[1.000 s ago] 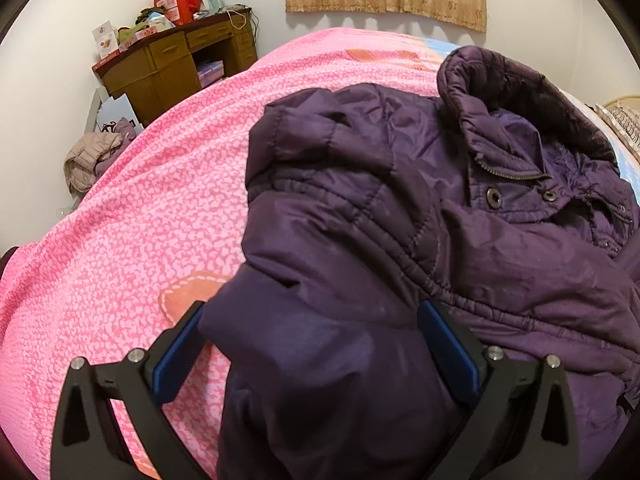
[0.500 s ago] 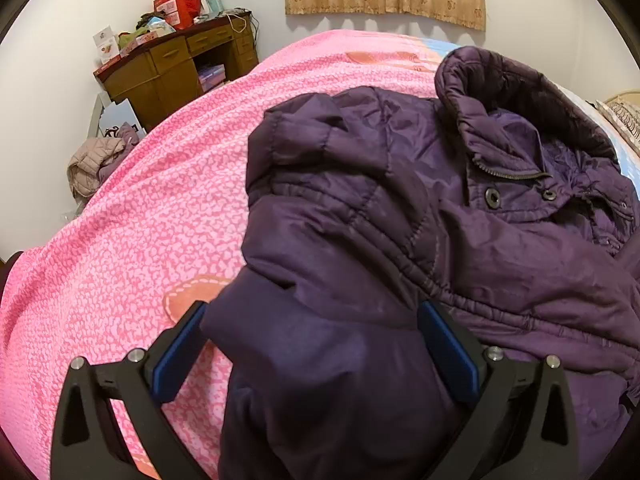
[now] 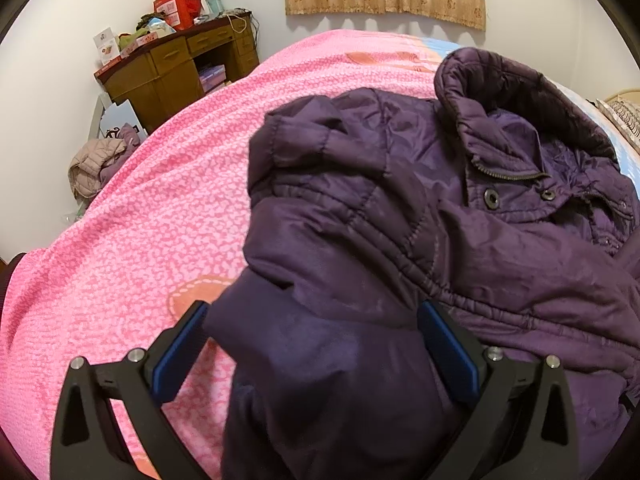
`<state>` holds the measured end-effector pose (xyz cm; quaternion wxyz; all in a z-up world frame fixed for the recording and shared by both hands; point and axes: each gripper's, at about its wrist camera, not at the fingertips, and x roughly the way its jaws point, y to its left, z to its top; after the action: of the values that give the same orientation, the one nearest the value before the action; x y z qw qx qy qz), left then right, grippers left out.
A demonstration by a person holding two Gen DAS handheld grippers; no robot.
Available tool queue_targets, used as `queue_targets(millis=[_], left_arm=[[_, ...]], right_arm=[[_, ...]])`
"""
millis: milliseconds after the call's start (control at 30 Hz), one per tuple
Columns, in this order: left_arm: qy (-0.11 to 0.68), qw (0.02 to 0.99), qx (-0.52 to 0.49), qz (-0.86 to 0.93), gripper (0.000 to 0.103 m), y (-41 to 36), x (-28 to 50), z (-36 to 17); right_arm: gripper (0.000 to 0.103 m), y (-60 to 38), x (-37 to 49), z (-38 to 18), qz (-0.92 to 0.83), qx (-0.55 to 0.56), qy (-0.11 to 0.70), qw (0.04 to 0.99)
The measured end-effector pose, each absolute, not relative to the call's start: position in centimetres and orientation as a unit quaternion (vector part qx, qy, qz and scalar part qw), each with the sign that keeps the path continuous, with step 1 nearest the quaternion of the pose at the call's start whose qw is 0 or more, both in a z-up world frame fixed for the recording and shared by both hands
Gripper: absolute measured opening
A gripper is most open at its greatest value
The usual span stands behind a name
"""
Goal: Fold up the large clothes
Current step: 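Press the folded sleeves flat on the jacket with both grippers, then grasp the purple jacket's edge with both grippers and lift it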
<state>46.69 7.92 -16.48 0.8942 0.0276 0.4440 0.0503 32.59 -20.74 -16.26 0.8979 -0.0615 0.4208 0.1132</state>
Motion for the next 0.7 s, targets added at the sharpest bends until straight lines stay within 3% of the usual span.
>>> queue_targets(millis=[100,233,400,700], left_arm=[[0.442,0.896,0.011,0.048,0.103,8.7,45.9,-14.4],[0.392,0.919,0.004,0.034,0.103,9.3,45.3,-9.8],[0.369,0.929,0.006,-0.003,0.103,7.2,47.8,-6.2],[0.370,0.927,0.063,-0.022,0.103,1.7,55.0,-7.3]], right_arm=[[0.066,-22.2,32.5,-14.4,0.150,-0.029,0.422,0.894],[0.066,-26.1,33.2,-9.2,0.143,0.018,0.366,0.919],[0.066,-28.6,39.0,-6.0,0.119,0.021,0.358,0.926],[0.066,-28.0,51.3,-7.0,0.104,-0.014,0.387,0.916]])
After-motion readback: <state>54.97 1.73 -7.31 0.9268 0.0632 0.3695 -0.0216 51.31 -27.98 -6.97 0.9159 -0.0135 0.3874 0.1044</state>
